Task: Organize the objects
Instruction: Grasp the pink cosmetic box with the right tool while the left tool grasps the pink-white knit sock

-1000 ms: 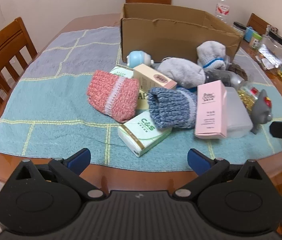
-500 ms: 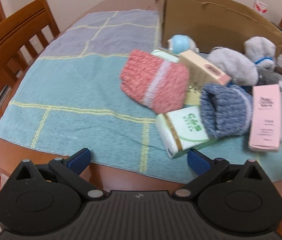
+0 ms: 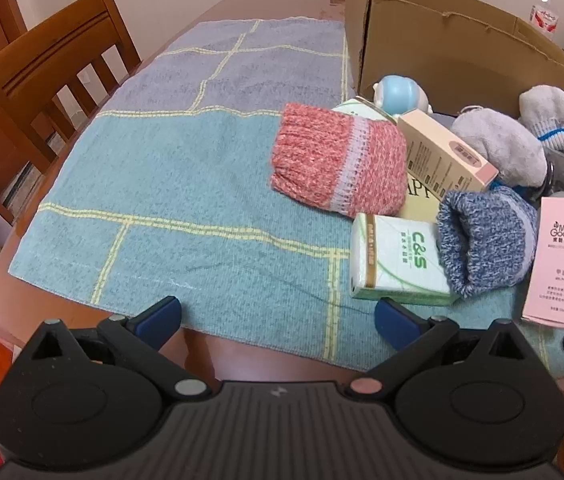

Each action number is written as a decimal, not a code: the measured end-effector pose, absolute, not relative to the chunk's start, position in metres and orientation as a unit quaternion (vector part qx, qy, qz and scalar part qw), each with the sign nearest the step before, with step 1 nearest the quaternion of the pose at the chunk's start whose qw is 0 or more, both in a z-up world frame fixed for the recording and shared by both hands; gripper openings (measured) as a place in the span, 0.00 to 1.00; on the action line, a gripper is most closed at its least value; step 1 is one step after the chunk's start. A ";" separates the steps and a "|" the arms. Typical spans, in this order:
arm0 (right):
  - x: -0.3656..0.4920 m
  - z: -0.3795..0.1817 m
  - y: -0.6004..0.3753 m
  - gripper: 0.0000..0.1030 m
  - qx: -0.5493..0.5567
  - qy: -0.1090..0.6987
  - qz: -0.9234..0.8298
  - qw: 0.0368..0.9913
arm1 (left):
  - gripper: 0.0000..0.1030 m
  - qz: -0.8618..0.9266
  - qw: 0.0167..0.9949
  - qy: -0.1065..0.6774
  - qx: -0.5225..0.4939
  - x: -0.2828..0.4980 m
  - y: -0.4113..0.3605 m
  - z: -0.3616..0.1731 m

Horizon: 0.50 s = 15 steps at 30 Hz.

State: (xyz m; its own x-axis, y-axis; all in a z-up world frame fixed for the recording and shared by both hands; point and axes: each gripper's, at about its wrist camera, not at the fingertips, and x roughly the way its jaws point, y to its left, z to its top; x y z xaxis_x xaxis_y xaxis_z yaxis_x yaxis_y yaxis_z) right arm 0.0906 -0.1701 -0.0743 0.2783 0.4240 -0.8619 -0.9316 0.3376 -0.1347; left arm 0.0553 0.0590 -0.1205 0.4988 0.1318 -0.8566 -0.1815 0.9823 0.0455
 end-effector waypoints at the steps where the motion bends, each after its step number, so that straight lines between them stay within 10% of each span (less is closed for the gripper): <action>1: 0.089 -0.078 -0.168 1.00 -0.353 0.370 0.473 0.717 | 0.99 0.091 0.865 0.493 -0.028 0.054 0.059 -0.119; 15: 0.079 -0.098 -0.163 0.85 -0.463 0.306 0.503 0.663 | 0.99 0.048 0.878 0.473 -0.048 0.064 0.055 -0.094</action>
State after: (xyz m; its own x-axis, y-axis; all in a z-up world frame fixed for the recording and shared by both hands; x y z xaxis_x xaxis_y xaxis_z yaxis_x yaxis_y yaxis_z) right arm 0.0794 -0.1626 -0.0975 0.3080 0.3836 -0.8706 -0.9495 0.0665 -0.3066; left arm 0.0638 0.0554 -0.0939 0.5472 0.0392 -0.8361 -0.1308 0.9906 -0.0392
